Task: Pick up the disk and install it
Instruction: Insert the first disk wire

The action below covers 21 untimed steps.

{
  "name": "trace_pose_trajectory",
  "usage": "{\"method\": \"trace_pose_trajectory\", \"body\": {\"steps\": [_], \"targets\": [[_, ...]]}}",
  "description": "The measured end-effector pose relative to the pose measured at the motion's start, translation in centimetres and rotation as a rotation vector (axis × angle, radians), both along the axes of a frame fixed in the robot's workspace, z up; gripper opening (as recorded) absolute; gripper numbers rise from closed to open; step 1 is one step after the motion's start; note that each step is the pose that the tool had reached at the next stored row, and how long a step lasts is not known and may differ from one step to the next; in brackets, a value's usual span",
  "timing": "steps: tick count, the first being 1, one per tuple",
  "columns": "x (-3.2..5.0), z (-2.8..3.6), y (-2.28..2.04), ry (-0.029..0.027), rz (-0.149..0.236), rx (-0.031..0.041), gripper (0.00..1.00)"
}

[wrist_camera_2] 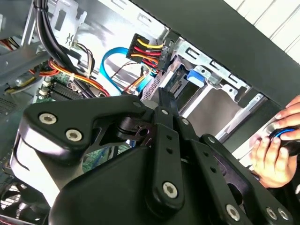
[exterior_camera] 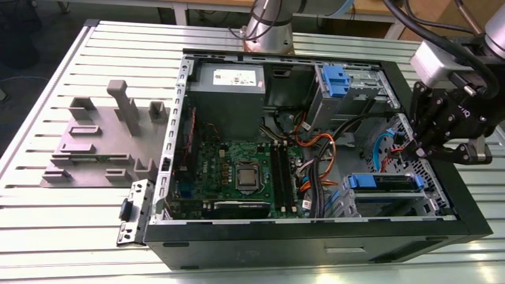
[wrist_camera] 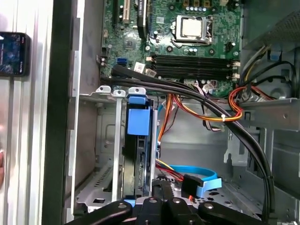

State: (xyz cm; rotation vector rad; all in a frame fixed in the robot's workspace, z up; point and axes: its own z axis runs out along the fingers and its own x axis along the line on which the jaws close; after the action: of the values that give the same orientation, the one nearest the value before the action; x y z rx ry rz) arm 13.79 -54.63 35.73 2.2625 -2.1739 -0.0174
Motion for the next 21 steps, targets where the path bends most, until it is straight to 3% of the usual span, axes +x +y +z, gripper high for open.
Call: {"method": "trace_pose_trajectory", "body": {"steps": [4,11,16,19,21], "targets": [[0.16,0.02,0.22,0.0,0.007,-0.0002,0.11],[0.43,0.2,1.21,0.0001,0.007,-0.0144,0.11],[0.63,0.32,1.77,0.0001,0.007,-0.0319,0.11],[0.72,0.32,1.97,0.0002,0.007,-0.0585,0.11],[0.85,0.32,2.05,0.0006,0.007,-0.0604,0.11]]}}
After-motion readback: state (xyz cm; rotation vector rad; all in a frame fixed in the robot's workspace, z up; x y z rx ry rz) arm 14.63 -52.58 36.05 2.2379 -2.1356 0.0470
